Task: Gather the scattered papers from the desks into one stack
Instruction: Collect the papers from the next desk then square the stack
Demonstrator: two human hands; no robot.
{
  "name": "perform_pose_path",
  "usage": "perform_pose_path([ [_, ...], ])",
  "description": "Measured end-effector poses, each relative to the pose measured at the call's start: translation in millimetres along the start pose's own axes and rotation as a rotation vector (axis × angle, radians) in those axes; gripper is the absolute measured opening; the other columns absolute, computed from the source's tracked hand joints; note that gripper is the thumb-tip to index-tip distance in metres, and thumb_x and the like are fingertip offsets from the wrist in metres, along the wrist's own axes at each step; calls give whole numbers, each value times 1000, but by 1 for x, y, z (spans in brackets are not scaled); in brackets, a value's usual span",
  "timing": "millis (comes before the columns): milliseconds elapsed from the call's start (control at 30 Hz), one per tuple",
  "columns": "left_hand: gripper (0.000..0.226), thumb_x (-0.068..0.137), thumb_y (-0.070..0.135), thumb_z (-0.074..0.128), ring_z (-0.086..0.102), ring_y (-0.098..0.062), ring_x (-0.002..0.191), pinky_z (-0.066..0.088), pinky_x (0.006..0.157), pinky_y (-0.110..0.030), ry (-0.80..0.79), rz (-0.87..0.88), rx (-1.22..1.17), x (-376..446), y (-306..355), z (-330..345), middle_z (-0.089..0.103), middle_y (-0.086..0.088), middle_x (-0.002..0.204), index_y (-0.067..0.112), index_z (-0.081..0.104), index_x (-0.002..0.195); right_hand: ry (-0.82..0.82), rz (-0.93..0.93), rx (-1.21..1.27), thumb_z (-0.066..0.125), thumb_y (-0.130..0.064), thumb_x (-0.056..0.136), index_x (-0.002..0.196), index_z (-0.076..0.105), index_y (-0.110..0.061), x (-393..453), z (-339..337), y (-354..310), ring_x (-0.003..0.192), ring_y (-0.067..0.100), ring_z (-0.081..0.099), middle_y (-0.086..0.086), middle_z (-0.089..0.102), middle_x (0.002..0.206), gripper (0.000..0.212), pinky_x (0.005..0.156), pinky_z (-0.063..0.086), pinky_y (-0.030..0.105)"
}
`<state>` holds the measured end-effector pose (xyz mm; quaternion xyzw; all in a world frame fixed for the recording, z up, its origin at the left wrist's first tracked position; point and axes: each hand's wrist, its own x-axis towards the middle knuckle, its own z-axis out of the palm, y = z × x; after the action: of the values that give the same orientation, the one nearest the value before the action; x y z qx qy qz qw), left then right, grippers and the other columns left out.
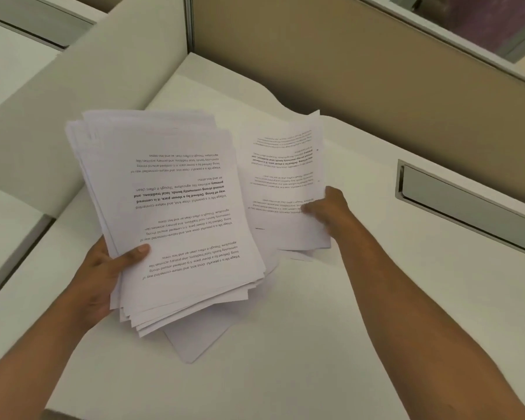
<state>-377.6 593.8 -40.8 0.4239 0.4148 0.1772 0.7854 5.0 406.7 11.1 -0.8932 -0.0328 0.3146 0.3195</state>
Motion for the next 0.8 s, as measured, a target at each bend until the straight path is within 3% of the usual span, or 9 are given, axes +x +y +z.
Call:
perform_pose_path([
  [167,56,87,13,78,82,-27,112,70,77,-42,34,18,-11,-21,-12,0,81,-4,134,28,71,140,-23,-266,64,62,-3,102,152,55,-17,-9,-48,10,125,27,62,5,63,149,53,107,51,41],
  [333,50,86,14,80,82,-27,112,70,77,-44,54,5,-41,-42,-24,9,81,-4,133,34,77,131,-62,-373,199,66,-11,105,151,56,-24,-27,-103,33,124,22,70,-4,70,142,49,108,56,45],
  [433,47,88,11,79,82,-28,110,70,76,-43,60,17,-65,-59,-35,25,82,-4,131,33,77,129,-153,-440,236,68,-17,105,148,58,-28,-49,-115,38,115,11,76,-13,75,135,46,102,60,38],
  [567,42,97,4,74,82,-31,109,70,74,-42,68,19,-91,-78,-51,50,84,-5,126,31,74,130,-381,-527,267,71,-21,103,148,59,-29,-90,-90,36,117,13,77,-10,74,138,48,96,64,33],
  [667,48,89,14,80,82,-29,110,70,76,-42,41,16,-122,-93,-60,69,83,-6,127,30,73,133,-438,-561,146,74,-18,101,146,60,-26,-117,-50,42,120,17,74,-7,73,138,48,100,61,35],
  [800,53,81,18,82,83,-24,105,70,76,-39,75,16,-172,-111,-69,81,84,-5,126,30,74,132,-416,-615,-35,79,-18,94,139,53,-30,-137,-17,61,112,10,66,-10,63,133,53,78,52,10],
])
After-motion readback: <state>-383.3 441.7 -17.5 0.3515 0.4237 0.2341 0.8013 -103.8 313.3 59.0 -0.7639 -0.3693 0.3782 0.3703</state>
